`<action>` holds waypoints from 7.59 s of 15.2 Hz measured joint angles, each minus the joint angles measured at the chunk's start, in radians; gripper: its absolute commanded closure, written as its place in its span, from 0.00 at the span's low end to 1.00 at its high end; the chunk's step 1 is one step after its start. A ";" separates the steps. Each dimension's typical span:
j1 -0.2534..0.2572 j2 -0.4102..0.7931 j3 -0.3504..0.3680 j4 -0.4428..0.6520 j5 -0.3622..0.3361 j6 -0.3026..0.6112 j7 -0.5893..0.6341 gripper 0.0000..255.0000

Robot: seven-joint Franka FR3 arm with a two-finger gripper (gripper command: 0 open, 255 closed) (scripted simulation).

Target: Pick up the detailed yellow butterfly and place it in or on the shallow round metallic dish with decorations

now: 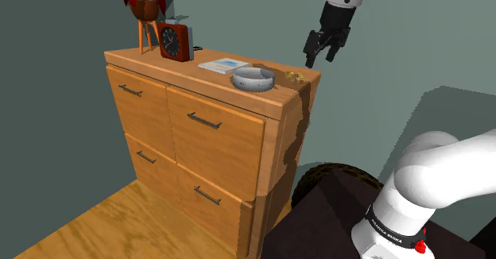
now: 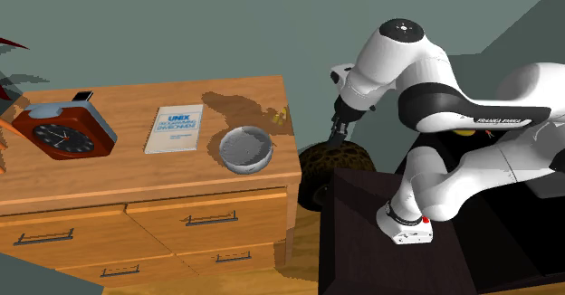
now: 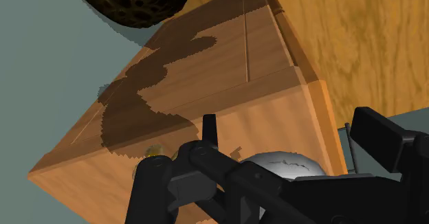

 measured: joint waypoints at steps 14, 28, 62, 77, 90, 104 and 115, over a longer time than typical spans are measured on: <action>0.185 0.315 -0.447 0.169 -0.083 0.060 -0.902 0.00; 0.291 0.777 -0.672 0.442 0.065 0.097 -1.620 0.00; 0.328 0.748 -0.620 0.417 -0.035 0.138 -1.479 0.00; 0.326 0.749 -0.622 0.357 -0.036 0.191 -1.474 1.00; 0.326 0.747 -0.621 0.408 -0.039 0.148 -1.478 1.00; 0.328 0.767 -0.620 0.617 -0.024 -0.042 -1.507 1.00; 0.390 0.879 -0.559 0.800 0.033 -0.143 -1.398 1.00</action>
